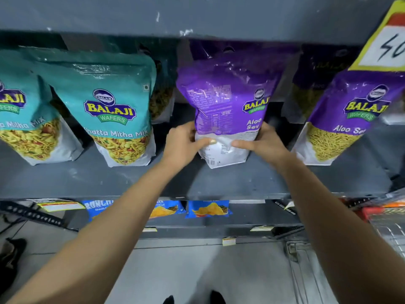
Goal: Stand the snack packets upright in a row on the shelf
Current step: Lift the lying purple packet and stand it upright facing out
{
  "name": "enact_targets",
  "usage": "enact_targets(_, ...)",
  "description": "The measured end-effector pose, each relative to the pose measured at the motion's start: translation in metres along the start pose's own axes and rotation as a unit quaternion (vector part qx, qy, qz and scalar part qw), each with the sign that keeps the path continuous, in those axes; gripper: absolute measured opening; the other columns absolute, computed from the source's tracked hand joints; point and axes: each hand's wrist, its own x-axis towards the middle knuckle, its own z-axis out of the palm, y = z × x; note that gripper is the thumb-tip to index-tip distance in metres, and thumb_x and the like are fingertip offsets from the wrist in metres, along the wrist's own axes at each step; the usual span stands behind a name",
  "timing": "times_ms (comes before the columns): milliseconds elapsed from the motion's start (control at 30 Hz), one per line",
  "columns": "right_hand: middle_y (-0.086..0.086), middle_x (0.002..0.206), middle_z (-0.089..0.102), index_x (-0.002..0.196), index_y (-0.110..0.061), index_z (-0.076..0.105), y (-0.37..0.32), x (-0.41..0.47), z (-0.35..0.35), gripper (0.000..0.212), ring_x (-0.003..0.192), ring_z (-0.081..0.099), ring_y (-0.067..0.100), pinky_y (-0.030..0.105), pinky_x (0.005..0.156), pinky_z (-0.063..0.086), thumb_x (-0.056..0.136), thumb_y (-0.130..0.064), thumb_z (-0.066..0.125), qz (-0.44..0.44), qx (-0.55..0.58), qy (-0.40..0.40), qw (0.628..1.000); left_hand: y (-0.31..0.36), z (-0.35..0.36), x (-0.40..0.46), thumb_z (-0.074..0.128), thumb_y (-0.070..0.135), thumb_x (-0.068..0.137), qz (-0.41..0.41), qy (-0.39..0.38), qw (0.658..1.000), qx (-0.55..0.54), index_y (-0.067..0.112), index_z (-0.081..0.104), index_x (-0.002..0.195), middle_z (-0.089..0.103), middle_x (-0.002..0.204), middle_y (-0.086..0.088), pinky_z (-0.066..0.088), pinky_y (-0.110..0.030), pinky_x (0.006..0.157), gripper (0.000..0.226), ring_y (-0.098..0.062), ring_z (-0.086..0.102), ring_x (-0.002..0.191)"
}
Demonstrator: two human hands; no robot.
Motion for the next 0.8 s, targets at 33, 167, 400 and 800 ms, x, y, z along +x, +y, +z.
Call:
enact_targets(33,-0.009,0.095,0.078,0.117,-0.001,0.064,0.005,-0.001,0.005,0.059,0.09,0.074,0.01,0.027,0.08,0.057,0.063,0.006,0.085,0.001,0.004,0.006,1.0,-0.006,0.001,0.001,0.084,0.037,0.069,0.0,-0.003,1.0,0.015,0.01,0.074,0.098,0.079,0.086,-0.012,0.057,-0.045,0.072,0.041,-0.031,0.074,0.079)
enact_targets(167,0.001,0.105,0.075,0.116,-0.007,0.061,0.017,-0.005,0.011,0.056,0.096,0.072,0.012,0.026,0.083,0.057,0.067,0.009,0.081,0.009,0.031,0.002,0.999,-0.021,0.005,-0.003,0.079,0.044,0.074,-0.036,0.012,0.999,0.01,0.009,0.071,0.098,0.079,0.089,-0.009,0.058,-0.042,0.075,0.044,-0.024,0.074,0.081)
enact_targets(400,0.003,0.096,0.067,0.111,-0.022,0.062,0.008,-0.004,0.006,0.048,0.086,0.063,0.018,0.034,0.085,0.05,0.069,-0.007,0.046,0.103,0.148,0.039,0.983,-0.021,0.015,-0.015,0.069,0.048,0.084,-0.128,0.029,0.991,-0.002,0.007,0.065,0.094,0.077,0.078,-0.011,0.057,-0.038,0.077,0.042,-0.025,0.073,0.075)
enact_targets(800,0.007,0.142,0.053,0.151,-0.023,0.027,0.033,-0.021,0.026,0.085,0.116,0.064,0.007,0.028,0.096,0.054,0.082,-0.012,0.076,0.085,0.065,0.053,0.993,-0.005,0.03,-0.018,0.095,0.025,0.051,-0.079,-0.173,0.978,-0.081,0.027,0.053,0.118,0.049,0.109,0.015,0.04,-0.024,0.095,0.079,-0.011,0.041,0.122)
